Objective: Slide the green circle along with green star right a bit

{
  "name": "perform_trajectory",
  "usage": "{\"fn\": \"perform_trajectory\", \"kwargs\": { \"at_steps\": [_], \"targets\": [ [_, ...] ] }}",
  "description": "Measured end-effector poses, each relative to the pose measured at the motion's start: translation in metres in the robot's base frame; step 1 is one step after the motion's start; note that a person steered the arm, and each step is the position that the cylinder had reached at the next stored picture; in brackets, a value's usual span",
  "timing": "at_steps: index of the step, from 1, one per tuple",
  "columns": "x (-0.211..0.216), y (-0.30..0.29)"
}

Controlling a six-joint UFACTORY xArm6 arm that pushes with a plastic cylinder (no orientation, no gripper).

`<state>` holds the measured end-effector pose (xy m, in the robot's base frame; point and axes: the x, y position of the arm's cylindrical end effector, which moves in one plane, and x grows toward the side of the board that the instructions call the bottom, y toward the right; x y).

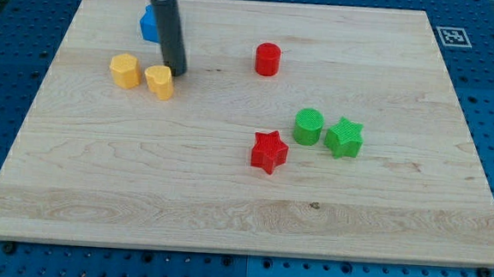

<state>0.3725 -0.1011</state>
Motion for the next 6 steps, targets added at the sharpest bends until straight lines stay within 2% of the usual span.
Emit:
{"fn": "perform_trajectory", "kwargs": {
  "at_steps": [3,5,6],
  "targets": [
    [0.066,0.109],
    [0.098,0.182],
    [0.103,0.199]
  ]
}}
